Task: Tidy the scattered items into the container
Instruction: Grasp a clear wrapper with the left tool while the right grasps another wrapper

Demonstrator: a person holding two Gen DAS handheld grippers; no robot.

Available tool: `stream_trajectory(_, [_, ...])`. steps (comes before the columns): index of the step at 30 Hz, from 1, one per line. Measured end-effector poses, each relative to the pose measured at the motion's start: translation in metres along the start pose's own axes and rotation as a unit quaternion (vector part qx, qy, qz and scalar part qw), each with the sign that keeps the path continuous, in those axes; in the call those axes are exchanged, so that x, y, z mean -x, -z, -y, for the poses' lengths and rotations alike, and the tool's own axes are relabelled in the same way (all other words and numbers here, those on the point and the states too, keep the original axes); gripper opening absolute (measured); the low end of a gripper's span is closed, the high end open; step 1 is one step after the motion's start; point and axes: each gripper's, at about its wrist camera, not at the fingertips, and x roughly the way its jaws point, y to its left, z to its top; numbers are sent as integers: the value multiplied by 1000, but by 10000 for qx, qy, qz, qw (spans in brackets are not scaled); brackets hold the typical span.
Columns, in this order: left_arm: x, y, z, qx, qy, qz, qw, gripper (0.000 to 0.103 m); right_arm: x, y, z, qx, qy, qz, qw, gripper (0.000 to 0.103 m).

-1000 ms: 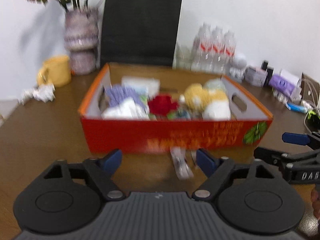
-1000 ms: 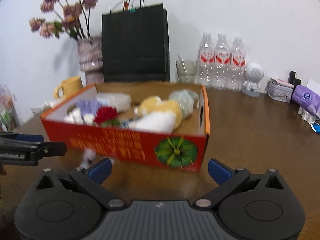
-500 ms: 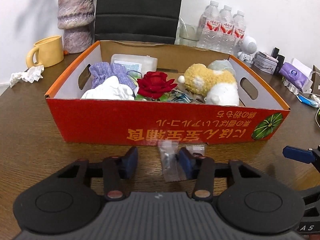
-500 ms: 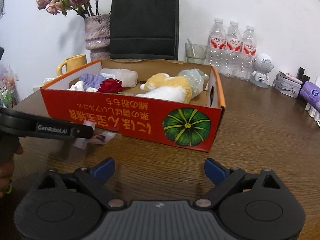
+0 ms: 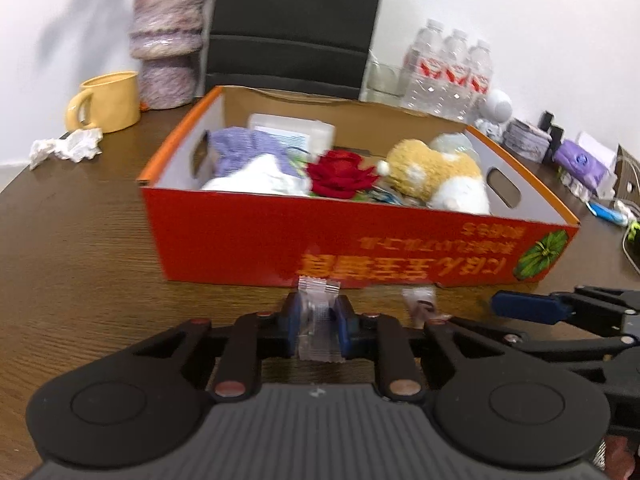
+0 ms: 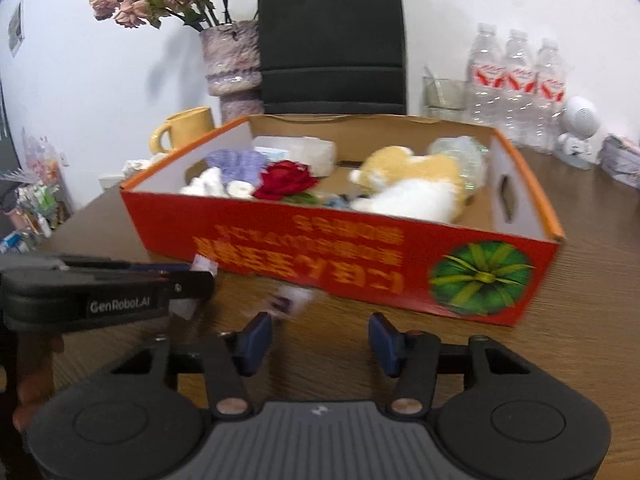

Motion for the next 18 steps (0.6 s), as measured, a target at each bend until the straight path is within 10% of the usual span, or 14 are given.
stream_trajectory(18, [10, 0, -29, 197, -20, 140, 9997, 19, -13, -6, -21, 280, 159, -131, 9994, 6])
